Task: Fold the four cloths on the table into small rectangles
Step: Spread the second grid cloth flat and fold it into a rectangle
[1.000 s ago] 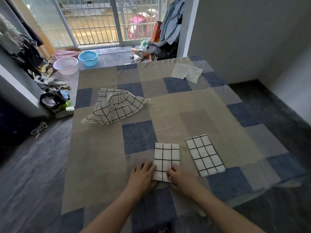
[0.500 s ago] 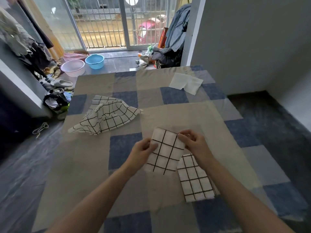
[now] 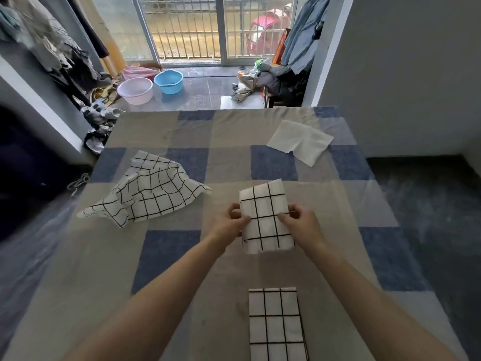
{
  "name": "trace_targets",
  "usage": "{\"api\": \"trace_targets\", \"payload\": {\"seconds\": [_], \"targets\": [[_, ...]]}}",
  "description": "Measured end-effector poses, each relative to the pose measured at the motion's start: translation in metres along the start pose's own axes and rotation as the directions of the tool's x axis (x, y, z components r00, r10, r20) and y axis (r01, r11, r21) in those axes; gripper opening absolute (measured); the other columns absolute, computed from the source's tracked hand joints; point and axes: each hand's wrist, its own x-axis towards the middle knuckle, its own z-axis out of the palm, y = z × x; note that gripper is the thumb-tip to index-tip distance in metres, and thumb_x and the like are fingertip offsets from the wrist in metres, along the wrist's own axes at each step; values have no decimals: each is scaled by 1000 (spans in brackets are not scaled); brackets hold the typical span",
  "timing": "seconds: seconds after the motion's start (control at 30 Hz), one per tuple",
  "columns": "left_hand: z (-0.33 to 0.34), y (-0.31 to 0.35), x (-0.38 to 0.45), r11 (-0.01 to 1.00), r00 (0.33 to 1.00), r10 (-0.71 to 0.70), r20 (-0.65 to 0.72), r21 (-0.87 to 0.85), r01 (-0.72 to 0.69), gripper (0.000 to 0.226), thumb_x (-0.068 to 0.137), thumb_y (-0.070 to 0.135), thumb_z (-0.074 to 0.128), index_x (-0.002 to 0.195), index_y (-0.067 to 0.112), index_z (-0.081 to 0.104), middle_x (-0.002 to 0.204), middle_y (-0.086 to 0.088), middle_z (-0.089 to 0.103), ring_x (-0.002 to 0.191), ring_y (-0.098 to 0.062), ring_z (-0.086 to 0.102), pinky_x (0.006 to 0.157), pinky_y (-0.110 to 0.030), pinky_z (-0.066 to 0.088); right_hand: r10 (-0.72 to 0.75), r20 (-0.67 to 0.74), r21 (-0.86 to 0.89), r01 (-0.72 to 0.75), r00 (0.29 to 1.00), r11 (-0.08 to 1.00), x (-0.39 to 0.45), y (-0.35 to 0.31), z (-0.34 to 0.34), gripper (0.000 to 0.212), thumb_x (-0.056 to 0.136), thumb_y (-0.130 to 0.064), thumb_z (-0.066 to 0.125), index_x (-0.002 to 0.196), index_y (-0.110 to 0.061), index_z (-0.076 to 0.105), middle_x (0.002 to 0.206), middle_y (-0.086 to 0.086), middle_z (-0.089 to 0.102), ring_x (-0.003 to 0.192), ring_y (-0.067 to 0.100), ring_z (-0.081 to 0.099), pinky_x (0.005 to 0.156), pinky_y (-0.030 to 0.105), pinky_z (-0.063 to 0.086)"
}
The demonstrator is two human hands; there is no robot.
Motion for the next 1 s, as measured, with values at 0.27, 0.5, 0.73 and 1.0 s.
{"api": "trace_targets", "payload": {"seconds": [0.27, 0.5, 0.73, 1.0], "targets": [[6, -52, 12, 948, 997, 26, -72, 318, -1, 41, 85, 6, 68, 118, 21, 48, 99, -1, 60, 86, -11, 59, 66, -14, 49, 19, 41, -422, 0, 999, 907, 3, 60, 15, 33, 83, -25, 68, 111, -23, 52, 95, -5, 68, 83, 12, 65, 72, 36, 58], [1, -63, 14, 575, 968, 200, 148, 782, -239, 41, 85, 11, 64, 125, 23, 62, 125, -2, 41, 116, -19, 41, 101, -21, 32, -431, 236, -794, 428, 871, 431, 1, 65, 36, 42, 69, -14, 72, 110, -22, 64, 108, 6, 58, 94, 29, 58, 71, 40, 50], [-42, -64, -16, 311, 968, 153, 200, 920, -239, 52, 86, 21, 60, 136, 31, 48, 147, 1, 30, 132, -21, 34, 104, -39, 36, -116, 326, -831, 342, 938, 439, -9, 38, 48, 33, 87, -25, 52, 120, -23, 53, 124, 2, 50, 119, 24, 45, 92, 39, 40], [-134, -27, -90, 159, 951, 307, 26, 984, -78, 37, 85, 33, 58, 122, 25, 58, 128, -1, 48, 120, -24, 48, 95, -40, 42, -225, 438, -822, 489, 871, 292, -78, -40, 109, 39, 88, -33, 53, 124, -18, 53, 123, 7, 55, 111, 29, 53, 86, 39, 44]]}}
